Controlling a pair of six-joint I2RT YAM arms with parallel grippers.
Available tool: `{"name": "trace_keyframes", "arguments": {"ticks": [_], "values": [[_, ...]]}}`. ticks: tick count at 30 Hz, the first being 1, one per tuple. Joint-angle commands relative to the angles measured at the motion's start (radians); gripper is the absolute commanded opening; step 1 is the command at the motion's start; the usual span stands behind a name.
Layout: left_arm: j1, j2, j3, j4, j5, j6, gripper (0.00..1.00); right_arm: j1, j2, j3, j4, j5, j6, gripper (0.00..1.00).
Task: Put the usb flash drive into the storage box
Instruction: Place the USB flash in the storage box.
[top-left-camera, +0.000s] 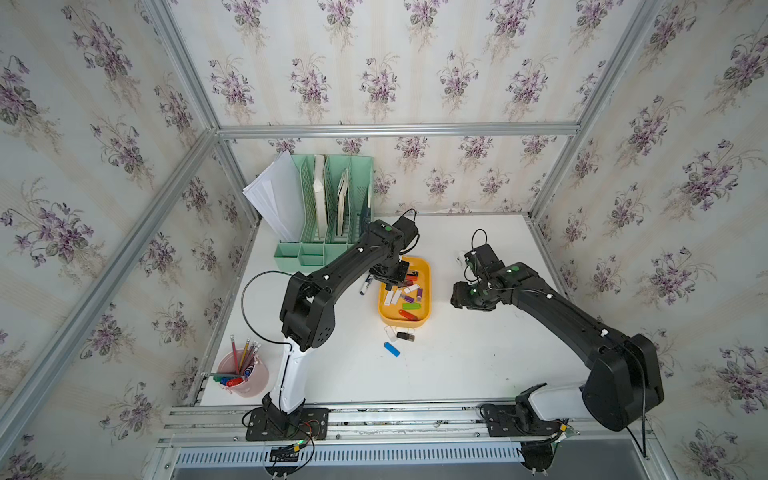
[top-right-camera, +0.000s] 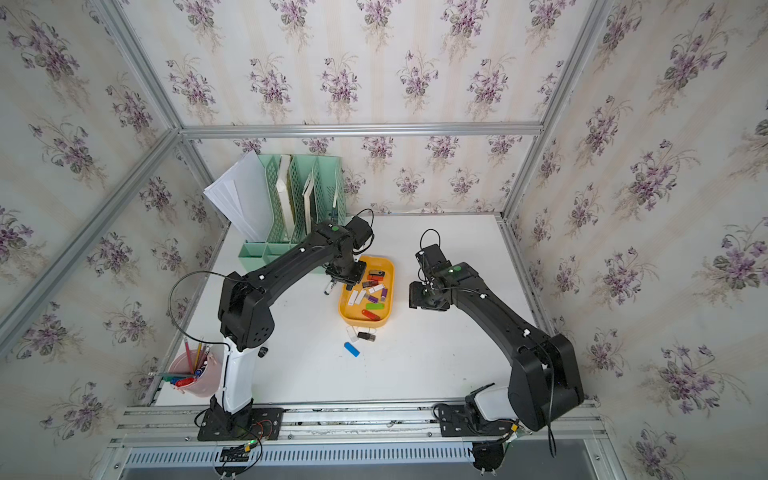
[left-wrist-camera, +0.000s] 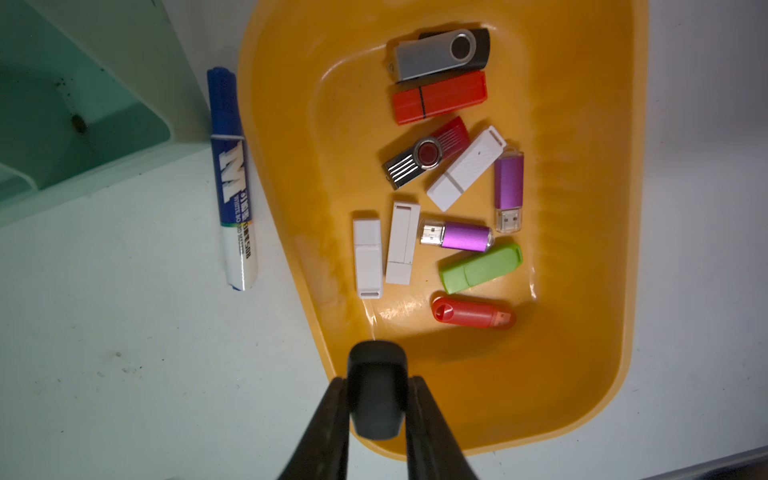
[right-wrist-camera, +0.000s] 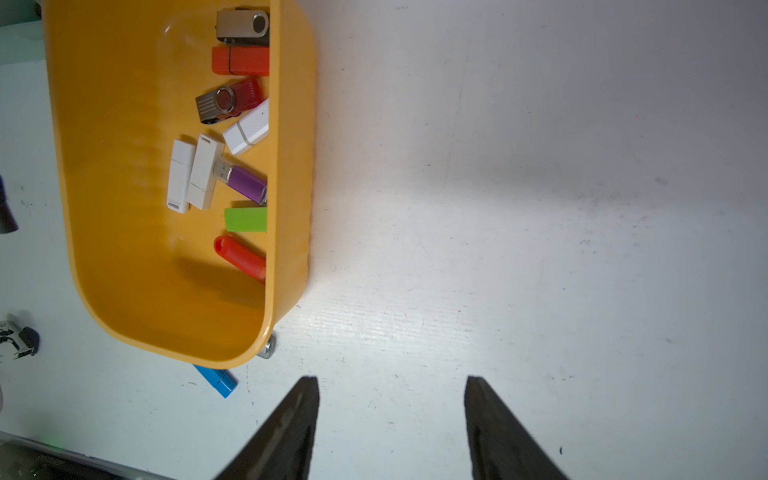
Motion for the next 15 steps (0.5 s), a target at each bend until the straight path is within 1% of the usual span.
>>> {"name": "trace_keyframes", "arguments": {"ticks": [1, 15], "values": [[0.001, 0.047, 0.047, -0.016, -0.019, 0.048, 0.27, -0.006, -0.016, -0.008, -0.014, 0.011, 0.008, 0.61], [0.004, 0.220, 0.206, 0.017, -0.069, 0.085, 0.28, -0.025, -0.057, -0.043, -0.025, 0.015, 0.002, 0.62]]}}
